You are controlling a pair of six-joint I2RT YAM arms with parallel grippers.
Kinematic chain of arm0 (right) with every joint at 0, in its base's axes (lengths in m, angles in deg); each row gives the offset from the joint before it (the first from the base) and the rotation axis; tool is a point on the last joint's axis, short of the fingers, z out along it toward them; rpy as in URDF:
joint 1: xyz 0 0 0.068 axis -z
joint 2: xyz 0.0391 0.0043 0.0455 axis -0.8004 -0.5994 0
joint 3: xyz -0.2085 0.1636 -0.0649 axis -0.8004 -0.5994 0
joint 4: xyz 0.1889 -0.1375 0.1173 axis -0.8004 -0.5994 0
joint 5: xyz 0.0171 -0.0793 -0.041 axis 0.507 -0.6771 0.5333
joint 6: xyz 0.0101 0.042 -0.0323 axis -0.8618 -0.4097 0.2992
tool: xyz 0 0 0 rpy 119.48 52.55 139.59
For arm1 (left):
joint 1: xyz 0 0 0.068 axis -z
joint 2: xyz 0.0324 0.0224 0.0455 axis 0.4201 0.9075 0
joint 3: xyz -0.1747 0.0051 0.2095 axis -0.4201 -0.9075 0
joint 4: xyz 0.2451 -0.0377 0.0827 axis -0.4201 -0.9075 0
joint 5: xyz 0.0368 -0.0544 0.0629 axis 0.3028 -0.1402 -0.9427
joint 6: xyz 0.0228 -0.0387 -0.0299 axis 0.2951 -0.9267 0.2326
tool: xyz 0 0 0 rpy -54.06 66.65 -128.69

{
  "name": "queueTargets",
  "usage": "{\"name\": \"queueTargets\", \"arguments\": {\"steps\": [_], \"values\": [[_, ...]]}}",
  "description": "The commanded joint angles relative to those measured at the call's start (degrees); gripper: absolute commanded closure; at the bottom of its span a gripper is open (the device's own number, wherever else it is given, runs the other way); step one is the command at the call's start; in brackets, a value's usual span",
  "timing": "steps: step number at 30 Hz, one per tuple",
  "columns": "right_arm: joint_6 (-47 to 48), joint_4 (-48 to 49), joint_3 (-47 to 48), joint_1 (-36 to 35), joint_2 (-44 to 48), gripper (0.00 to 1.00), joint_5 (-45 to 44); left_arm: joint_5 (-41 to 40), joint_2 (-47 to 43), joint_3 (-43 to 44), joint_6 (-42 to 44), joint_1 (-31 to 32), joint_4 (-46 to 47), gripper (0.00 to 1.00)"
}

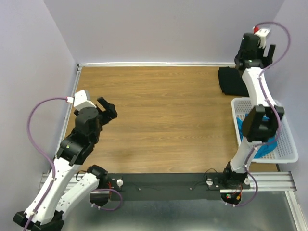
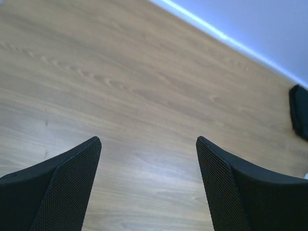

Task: Fold and stack the t-shirts
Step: Neatly place the folded tshirt to the corner

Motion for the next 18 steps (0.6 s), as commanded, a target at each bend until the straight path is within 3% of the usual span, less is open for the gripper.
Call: {"name": "queueTargets", "arguments": {"steps": [1,10,18], "values": [[-9.69,-6.62,-5.01,-1.48,17.31,0.00,9.97,-9.11,-3.93,4.39,4.34,-0.40,-2.02,0.11],[-15.23,-9.97,-25.03,-1.48,59.65,0.00,30.42,-20.88,-16.58,6.41,11.81,-0.22,0.09,0.08],[-16.11,-14.62,-36.29,-1.48,87.35,0.00,32.91,-21.69,-26.78,4.22,15.68,-0.13,3.61,0.07]]}}
